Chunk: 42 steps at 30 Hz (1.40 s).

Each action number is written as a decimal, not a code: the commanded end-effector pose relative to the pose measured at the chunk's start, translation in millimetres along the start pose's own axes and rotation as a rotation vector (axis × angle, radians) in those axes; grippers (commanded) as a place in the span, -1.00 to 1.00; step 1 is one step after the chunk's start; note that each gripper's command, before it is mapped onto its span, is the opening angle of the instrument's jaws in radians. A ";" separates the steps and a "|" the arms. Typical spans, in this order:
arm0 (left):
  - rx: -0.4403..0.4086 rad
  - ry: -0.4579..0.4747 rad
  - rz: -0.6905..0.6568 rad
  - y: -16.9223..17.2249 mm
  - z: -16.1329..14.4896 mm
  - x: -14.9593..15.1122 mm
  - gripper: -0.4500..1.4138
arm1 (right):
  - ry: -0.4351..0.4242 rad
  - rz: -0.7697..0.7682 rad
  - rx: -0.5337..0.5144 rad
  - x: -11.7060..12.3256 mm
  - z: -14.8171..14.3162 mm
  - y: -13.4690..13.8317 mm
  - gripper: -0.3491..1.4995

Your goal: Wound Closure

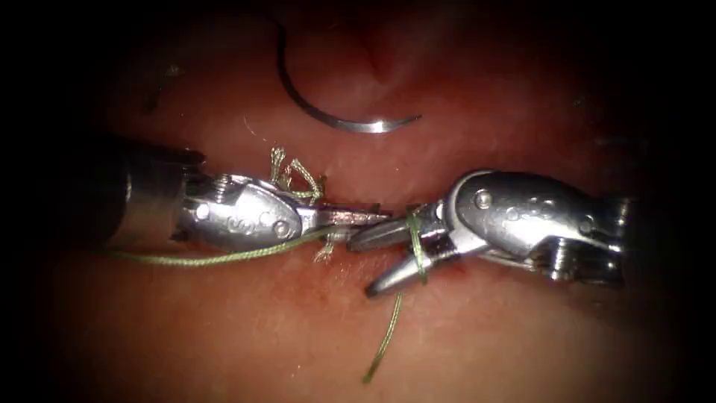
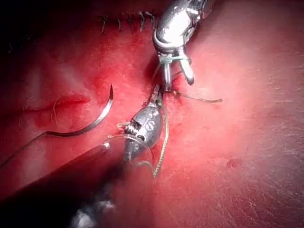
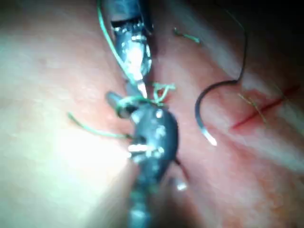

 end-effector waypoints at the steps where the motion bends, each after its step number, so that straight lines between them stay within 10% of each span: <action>1: -0.002 0.003 0.002 -0.1 0.7 -0.5 -1.00 | -0.018 -0.019 0.024 -0.1 1.0 0.3 0.22; 5: -0.007 0.003 0.004 0.1 0.7 -0.5 -1.00 | -0.068 -0.075 0.094 -0.2 2.1 -0.6 0.62; 30: -0.021 0.006 0.010 0.8 0.4 -0.2 -1.00 | -0.310 -0.211 0.280 -4.9 7.7 -2.6 0.36; 35: -0.021 0.005 0.005 0.9 0.2 -0.2 -1.00 | -0.342 -0.201 0.275 -5.5 8.3 -2.1 0.00; 38: -0.022 0.006 0.005 0.9 0.1 -0.2 -1.00 | -0.361 -0.194 0.319 -6.0 8.5 -2.3 -0.91; 42: -0.019 0.003 -0.001 1.0 -0.1 -0.2 -1.00 | -0.376 -0.212 0.388 -6.0 8.3 -2.8 -1.00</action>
